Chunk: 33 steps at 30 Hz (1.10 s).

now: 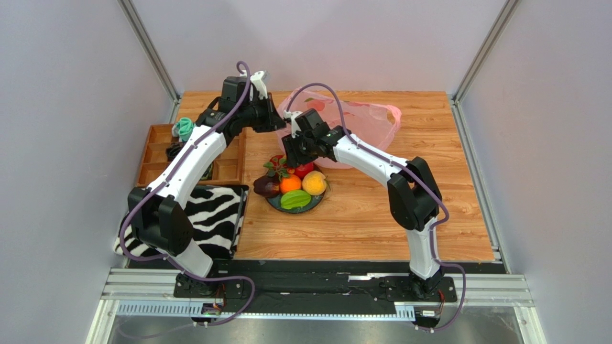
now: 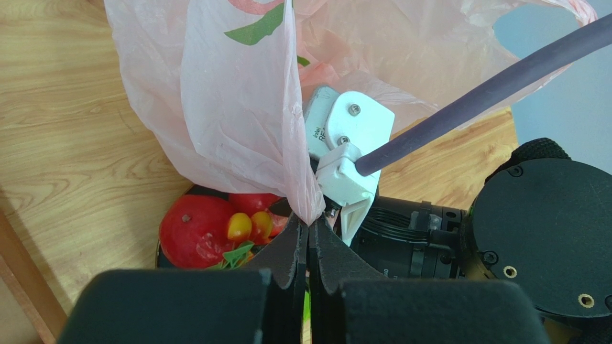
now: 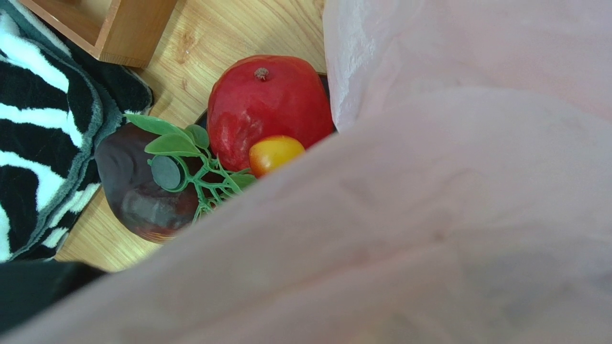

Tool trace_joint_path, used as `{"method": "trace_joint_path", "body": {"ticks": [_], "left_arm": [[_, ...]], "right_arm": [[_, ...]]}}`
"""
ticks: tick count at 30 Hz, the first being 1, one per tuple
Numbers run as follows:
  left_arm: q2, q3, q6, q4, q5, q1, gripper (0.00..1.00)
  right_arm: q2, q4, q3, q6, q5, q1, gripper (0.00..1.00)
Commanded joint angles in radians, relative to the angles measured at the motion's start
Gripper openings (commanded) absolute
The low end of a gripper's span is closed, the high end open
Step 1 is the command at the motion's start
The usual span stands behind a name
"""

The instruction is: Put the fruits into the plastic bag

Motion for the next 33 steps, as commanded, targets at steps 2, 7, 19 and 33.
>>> {"method": "trace_joint_path", "body": {"ticks": [2, 7, 19, 33], "left_arm": [[-0.027, 0.000, -0.011, 0.024, 0.026, 0.002, 0.00], [-0.022, 0.001, -0.011, 0.024, 0.031, 0.002, 0.00], [-0.019, 0.000, -0.016, 0.025, 0.035, 0.002, 0.00], [-0.019, 0.003, -0.021, 0.027, 0.032, 0.002, 0.00]], "right_arm": [[-0.017, 0.054, 0.040, -0.041, 0.013, 0.018, 0.47], [-0.002, 0.051, 0.040, -0.044, 0.007, 0.021, 0.46], [0.003, 0.048, 0.017, -0.072, 0.022, 0.027, 0.41], [-0.072, 0.043, -0.017, -0.092, 0.013, 0.043, 0.10]]}}
